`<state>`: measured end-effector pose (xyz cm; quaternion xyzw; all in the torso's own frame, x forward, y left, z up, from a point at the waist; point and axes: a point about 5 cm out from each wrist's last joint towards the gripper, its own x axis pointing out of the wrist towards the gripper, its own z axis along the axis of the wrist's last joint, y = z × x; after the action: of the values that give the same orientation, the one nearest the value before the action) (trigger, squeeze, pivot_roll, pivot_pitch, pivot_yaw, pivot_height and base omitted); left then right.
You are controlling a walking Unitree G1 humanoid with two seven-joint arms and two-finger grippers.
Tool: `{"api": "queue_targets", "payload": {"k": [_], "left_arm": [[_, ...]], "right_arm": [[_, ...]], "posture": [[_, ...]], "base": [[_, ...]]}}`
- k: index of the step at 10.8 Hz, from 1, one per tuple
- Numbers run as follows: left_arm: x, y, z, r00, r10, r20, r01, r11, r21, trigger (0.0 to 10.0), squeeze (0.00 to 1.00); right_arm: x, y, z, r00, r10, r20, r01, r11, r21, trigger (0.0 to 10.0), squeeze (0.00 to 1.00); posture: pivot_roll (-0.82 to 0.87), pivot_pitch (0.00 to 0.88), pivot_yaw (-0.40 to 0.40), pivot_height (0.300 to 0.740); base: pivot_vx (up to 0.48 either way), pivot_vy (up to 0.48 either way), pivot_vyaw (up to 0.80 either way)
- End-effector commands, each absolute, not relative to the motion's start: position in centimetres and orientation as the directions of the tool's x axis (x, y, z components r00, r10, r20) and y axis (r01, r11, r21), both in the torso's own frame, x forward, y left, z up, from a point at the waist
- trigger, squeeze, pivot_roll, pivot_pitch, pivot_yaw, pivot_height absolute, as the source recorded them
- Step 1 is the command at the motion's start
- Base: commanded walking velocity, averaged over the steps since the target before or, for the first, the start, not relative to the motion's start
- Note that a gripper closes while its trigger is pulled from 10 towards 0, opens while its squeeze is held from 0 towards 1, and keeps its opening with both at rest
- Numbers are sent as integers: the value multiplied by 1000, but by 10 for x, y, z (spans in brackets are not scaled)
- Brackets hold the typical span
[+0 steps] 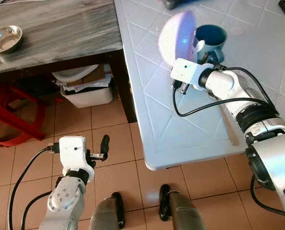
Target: Setting the table
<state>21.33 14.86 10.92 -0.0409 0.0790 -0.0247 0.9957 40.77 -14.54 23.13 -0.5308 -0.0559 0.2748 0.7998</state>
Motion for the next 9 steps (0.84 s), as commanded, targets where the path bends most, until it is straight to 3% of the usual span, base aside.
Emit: {"api": "queue_targets", "payload": {"k": [1, 4, 7, 9], "left_arm": [[211, 153, 103, 983, -38, -182, 25, 997, -73, 10000, 0], [218, 153, 103, 986, -21, -162, 10, 997, -73, 10000, 0], [233, 164, 109, 992, 80, -98, -87, 994, -62, 10000, 0], [246, 171, 116, 990, 133, -38, -135, 990, -35, 10000, 0]], "right_arm": [[407, -143, 234, 838, 514, -183, -363, 274, -891, 0, 0], [405, -136, 247, 825, 563, -51, -268, 309, -912, 0, 0], [380, -113, 244, 691, 699, 182, -253, 470, -846, 0, 0], [348, -99, 221, 618, 743, 258, -307, 530, -790, 0, 0]], "posture": [[40, 278, 53, 740], [34, 243, 46, 740], [35, 152, 21, 740], [20, 92, 19, 740]], "base": [[0, 0, 0], [0, 0, 0], [0, 0, 0], [0, 407, 0]]}}
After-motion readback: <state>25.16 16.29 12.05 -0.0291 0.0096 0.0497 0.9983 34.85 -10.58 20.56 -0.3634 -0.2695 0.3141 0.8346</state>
